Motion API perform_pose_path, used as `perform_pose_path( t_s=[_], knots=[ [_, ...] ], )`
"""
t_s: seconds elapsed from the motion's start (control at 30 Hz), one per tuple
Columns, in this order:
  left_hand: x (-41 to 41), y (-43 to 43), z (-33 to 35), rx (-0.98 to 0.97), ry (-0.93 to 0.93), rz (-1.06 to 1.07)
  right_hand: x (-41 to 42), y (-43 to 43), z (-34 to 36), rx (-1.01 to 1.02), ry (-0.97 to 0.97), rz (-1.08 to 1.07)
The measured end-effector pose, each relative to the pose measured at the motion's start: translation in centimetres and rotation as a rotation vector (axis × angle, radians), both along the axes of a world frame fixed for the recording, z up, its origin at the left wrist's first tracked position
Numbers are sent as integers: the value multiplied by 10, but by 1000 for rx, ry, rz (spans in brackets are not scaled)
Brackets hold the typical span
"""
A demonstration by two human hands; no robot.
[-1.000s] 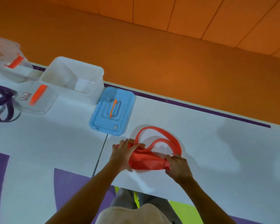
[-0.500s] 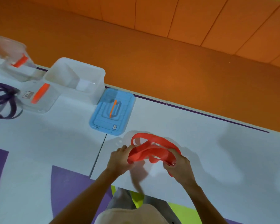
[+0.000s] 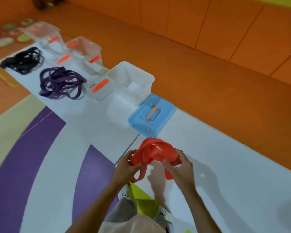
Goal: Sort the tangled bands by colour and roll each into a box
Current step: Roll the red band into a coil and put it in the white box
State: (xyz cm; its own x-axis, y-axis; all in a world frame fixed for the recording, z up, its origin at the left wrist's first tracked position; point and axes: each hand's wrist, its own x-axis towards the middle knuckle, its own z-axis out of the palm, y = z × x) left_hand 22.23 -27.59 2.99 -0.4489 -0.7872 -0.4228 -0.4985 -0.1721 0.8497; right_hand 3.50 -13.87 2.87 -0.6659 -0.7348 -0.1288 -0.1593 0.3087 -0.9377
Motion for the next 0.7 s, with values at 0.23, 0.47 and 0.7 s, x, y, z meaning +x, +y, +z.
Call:
perform_pose_path(
  t_s=[0.23, 0.47, 0.7],
  knots=[
    [62, -37, 15, 5, 128, 232, 76, -71, 21, -61, -10, 103],
    [153, -124, 13, -35, 196, 258, 164, -163, 12, -16, 53, 165],
    [201, -197, 13, -75, 191, 230, 215, -237, 10, 13, 61, 108]
  ],
)
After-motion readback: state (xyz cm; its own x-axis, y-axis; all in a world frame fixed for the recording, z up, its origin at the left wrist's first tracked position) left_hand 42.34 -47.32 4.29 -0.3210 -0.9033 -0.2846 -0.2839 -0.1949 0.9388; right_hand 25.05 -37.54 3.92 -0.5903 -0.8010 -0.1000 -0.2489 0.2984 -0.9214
